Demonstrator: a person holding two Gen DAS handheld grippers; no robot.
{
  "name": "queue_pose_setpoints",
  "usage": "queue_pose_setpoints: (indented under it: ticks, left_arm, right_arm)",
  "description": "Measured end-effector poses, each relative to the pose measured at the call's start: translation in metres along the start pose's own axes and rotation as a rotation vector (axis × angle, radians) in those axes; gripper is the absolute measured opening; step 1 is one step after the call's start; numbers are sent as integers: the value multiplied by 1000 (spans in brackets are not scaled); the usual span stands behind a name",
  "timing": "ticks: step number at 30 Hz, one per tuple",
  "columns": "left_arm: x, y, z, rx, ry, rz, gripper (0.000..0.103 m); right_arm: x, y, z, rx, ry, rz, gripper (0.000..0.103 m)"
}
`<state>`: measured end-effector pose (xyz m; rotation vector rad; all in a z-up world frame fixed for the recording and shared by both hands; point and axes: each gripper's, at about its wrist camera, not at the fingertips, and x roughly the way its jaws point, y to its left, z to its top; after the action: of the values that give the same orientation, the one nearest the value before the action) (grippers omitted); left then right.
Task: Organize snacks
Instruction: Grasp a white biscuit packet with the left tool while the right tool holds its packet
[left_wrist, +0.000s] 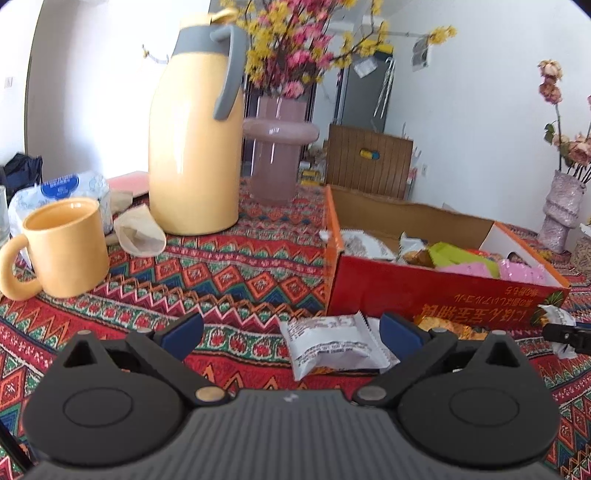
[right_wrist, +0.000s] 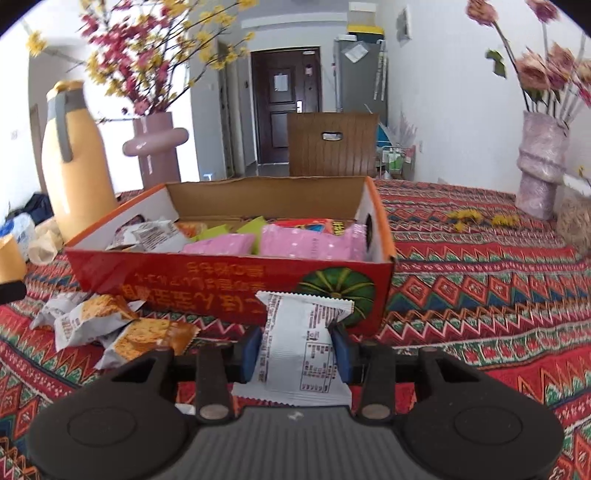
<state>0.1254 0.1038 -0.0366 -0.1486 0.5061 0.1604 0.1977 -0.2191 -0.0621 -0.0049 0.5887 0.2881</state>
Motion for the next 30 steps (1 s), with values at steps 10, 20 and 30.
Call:
queue_pose_setpoints:
  ticks: [10, 20, 30]
  left_arm:
    - [17, -16, 25, 32, 113, 17, 103]
    - [68, -27, 31, -57, 300, 59, 103]
    - [80, -35, 24, -34, 356, 117, 99]
  right_arm:
    - [-1, -13, -8, 56, -56, 45, 40]
    - [-7, -14, -11, 54, -91, 59, 41]
    - [-10, -14, -11, 54, -103, 84, 41]
